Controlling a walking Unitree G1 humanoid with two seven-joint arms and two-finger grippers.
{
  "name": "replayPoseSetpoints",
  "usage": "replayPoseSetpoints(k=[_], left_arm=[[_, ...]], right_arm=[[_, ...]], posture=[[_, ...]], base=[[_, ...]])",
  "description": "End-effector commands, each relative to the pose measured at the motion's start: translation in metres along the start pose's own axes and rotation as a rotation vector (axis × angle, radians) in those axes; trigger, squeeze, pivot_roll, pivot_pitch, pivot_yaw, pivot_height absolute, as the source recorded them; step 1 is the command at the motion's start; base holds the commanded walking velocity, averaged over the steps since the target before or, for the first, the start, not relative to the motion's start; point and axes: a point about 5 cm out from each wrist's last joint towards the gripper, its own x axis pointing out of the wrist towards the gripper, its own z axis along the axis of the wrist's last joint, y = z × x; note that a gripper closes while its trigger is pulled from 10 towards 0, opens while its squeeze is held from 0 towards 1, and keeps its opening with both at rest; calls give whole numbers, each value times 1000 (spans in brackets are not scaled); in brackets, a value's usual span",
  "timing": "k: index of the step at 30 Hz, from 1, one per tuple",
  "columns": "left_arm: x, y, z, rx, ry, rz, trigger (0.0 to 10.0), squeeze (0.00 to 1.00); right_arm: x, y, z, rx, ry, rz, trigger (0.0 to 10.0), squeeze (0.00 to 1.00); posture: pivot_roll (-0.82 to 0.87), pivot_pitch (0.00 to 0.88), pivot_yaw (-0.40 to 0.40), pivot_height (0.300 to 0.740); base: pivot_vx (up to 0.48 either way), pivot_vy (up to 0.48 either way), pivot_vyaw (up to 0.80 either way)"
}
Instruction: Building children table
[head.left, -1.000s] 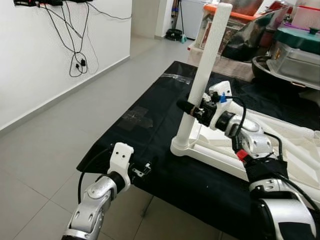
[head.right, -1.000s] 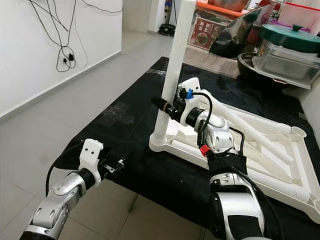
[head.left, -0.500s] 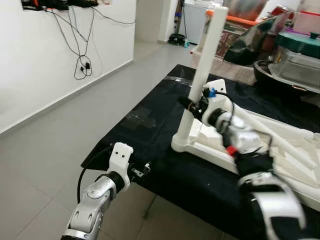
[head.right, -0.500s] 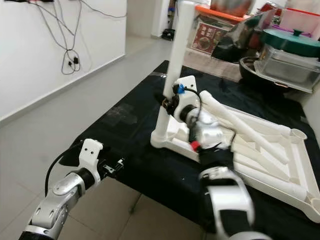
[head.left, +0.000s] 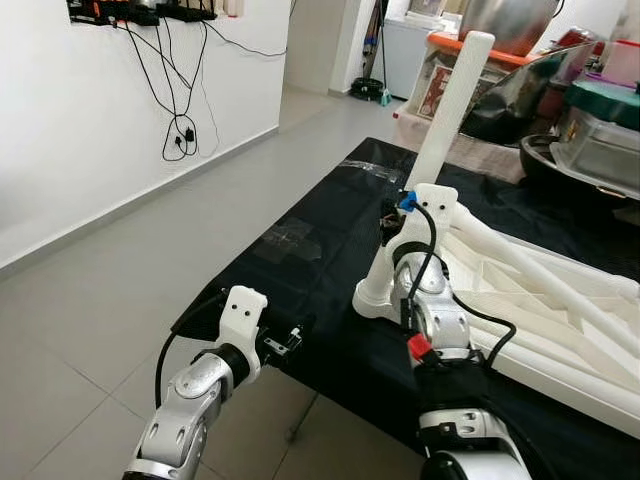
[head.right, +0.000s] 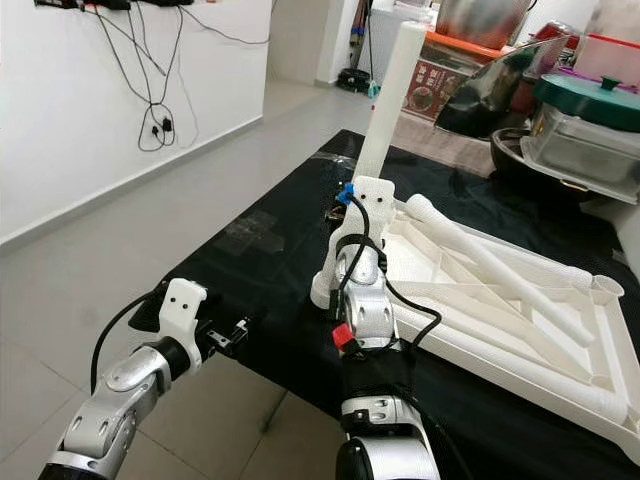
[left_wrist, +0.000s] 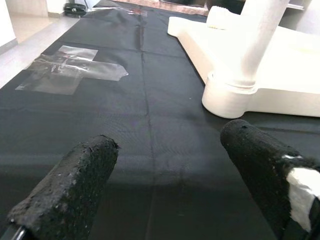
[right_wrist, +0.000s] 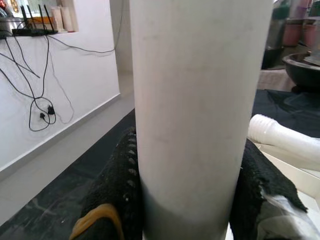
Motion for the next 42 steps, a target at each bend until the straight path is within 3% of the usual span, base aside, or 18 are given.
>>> replayPoseSetpoints(k=[1, 2, 9, 10, 16, 17, 18, 19, 22, 23, 25, 26, 32, 34, 36, 37, 40, 42], left_arm=[[2, -7, -3, -20, 7, -14, 10000, 0], [2, -7, -3, -20, 7, -15, 10000, 0], [2, -6, -2, -19, 7, -16, 10000, 0], [2, -5, -2, -18, 8, -15, 10000, 0], [4, -4, -1, -14, 5, -16, 10000, 0], [4, -4, 0, -13, 4, -16, 10000, 0], [4, -4, 0, -13, 4, -16, 10000, 0], [4, -4, 0, -13, 4, -16, 10000, 0], [5, -4, 0, -13, 3, -15, 10000, 0], [5, -3, 0, -14, 2, -13, 10000, 0], [5, -3, 0, -14, 2, -13, 10000, 0], [4, -3, 0, -13, 2, -11, 10000, 0], [3, -1, 1, -11, 2, -7, 10000, 0], [3, -2, 0, -10, 5, -9, 10000, 0], [3, -2, 0, -10, 5, -9, 10000, 0], [3, -2, 0, -10, 6, -10, 10000, 0], [2, -3, -1, -13, 8, -9, 10000, 0], [2, -3, -1, -13, 8, -9, 10000, 0]], right_arm=[[-2, -5, -16, 12, 63, -6, 10000, 0], [-1, -4, -14, 14, 55, 32, 10000, 1000], [0, -2, -8, 14, 68, 82, 10000, 1000], [4, -5, -2, -12, 40, 101, 10000, 0], [15, -7, 18, 33, -47, 451, 10000, 0], [14, -9, 19, 59, -33, 626, 10000, 0], [14, -9, 19, 59, -33, 626, 10000, 0], [11, -11, 17, 64, -3, 766, 10000, 0], [8, -14, 13, 54, 34, 868, 10000, 0], [5, -14, 9, 30, 63, 952, 6431, 0], [5, -14, 9, 30, 63, 952, 6431, 0], [4, -14, 7, 8, 73, 988, 0, 0], [1, -12, 6, -33, 100, 1073, 0, 0], [14, -20, 5, -124, 89, 928, 0, 0], [14, -20, 5, -124, 89, 928, 0, 0], [26, -28, 6, -198, 69, 733, 0, 0], [41, -69, 3, -148, 67, 75, 0, 0], [41, -69, 3, -148, 67, 75, 0, 0]], posture=[[27, 0, -163, 740], [27, 0, -162, 740], [27, 0, -162, 740], [26, 0, -158, 740], [29, 0, -158, 740], [22, 0, -159, 740], [22, 0, -159, 740], [28, 0, -165, 740], [31, 0, -168, 740], [33, 0, -167, 740], [33, 0, -167, 740], [34, 0, -169, 740], [36, 0, -167, 740], [33, 0, -167, 740], [33, 0, -167, 740], [31, 0, -167, 740], [30, 0, -169, 740], [30, 0, -169, 740]], base=[[0, 0, 0], [0, 0, 0], [0, 0, 0], [0, 0, 0], [0, 0, 0], [0, 0, 0], [0, 0, 0], [0, 0, 0], [0, 0, 0], [0, 0, 0], [0, 0, 0], [0, 0, 0], [0, 0, 0], [0, 0, 0], [0, 0, 0], [0, 0, 0], [0, 0, 0], [0, 0, 0]])
